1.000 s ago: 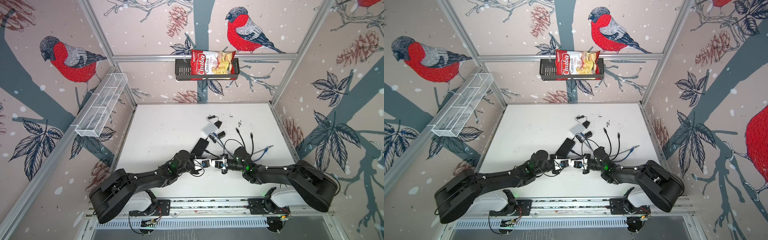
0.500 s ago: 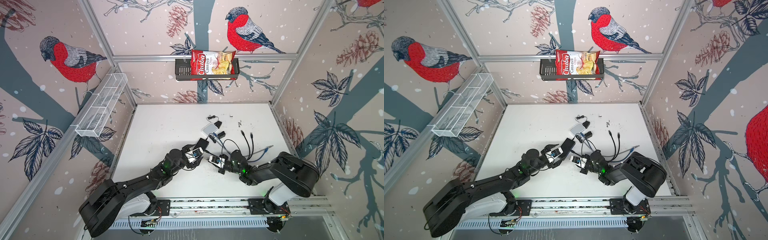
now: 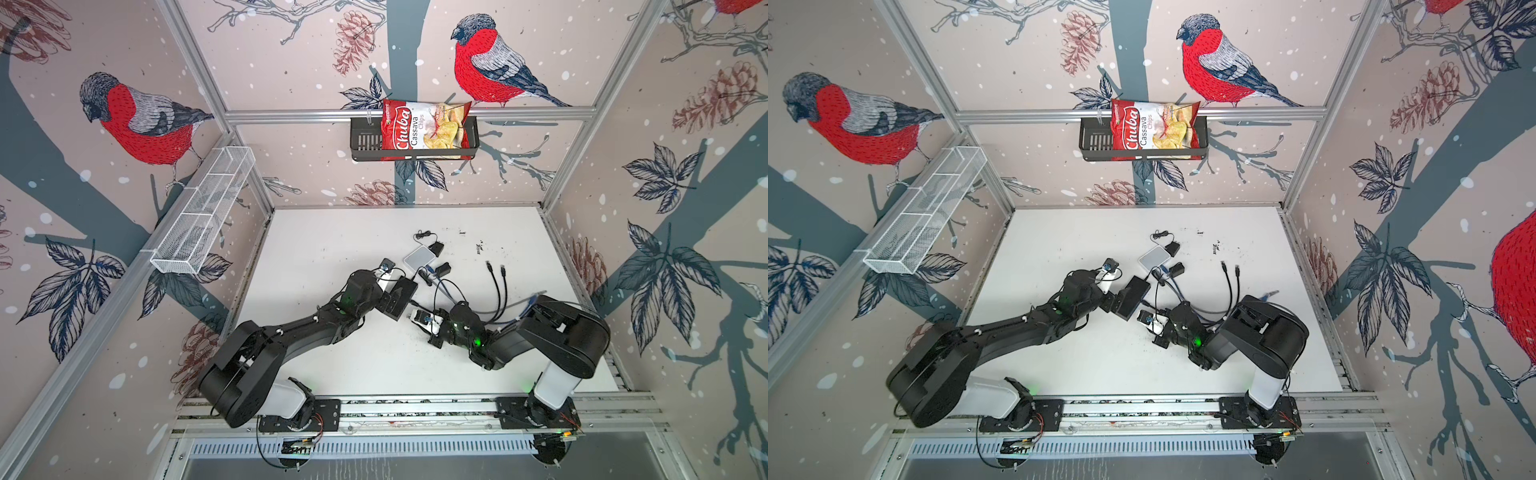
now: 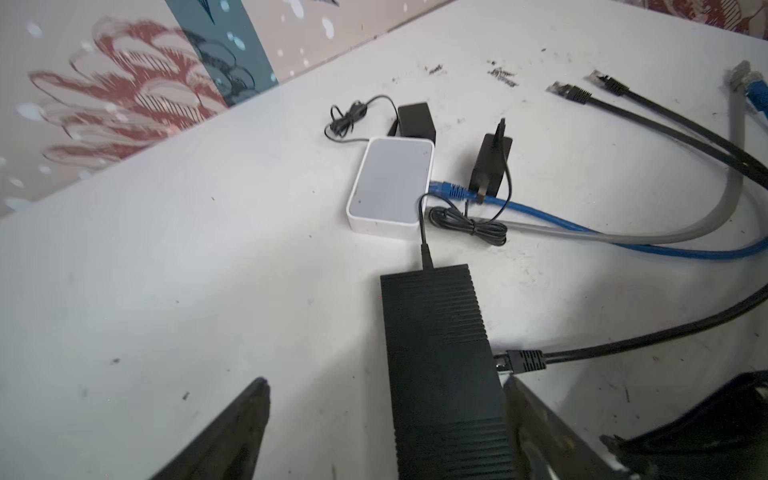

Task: Insert the plug into the switch port

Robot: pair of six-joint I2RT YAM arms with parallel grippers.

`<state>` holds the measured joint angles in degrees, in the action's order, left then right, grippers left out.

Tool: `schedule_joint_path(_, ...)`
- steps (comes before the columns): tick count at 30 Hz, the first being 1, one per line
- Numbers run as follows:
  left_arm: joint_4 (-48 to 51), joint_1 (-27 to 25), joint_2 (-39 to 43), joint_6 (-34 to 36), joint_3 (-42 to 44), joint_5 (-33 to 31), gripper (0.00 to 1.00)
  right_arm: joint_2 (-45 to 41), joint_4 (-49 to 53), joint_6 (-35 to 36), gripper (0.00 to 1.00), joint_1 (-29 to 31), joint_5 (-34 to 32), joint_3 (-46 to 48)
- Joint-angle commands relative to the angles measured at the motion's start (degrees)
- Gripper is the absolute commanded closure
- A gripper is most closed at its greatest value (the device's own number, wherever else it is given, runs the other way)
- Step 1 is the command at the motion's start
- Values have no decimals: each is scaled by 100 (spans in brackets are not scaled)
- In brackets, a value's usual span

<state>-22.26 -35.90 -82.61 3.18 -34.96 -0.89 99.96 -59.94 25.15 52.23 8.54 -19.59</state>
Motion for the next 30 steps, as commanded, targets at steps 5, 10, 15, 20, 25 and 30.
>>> schedule_joint_path(5,649,70,-802,-1088,-614,327,18,254,-61,-155,90,119,-444,-213)
schedule_joint_path(10,783,74,-994,-1431,-791,460,21,387,3,-154,90,182,-497,-314)
schedule_joint_path(15,760,75,-1003,-1671,-768,605,21,461,94,-185,90,212,-651,-378)
schedule_joint_path(20,602,74,-1116,-1743,-754,877,22,546,83,-198,90,226,-764,-422)
schedule_joint_path(25,456,74,-1300,-1811,-767,1174,24,634,-51,-254,90,225,-910,-432)
schedule_joint_path(30,316,68,-1363,-1912,-728,1336,25,712,-125,-281,91,222,-972,-475)
